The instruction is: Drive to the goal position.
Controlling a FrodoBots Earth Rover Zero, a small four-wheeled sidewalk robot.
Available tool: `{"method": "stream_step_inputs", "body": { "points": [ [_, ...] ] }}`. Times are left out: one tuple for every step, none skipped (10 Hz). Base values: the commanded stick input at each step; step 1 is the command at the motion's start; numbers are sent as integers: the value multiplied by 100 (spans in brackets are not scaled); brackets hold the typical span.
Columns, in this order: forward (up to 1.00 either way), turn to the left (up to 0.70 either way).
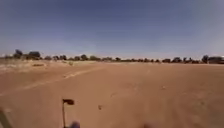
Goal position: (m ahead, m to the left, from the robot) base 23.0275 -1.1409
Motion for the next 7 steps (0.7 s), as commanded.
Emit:
{"method": "stream_step_inputs", "body": {
  "points": [
    [70,0],
    [70,0],
    [70,0],
    [70,0],
    [70,0],
    [70,0],
    [70,0]
  ]
}}
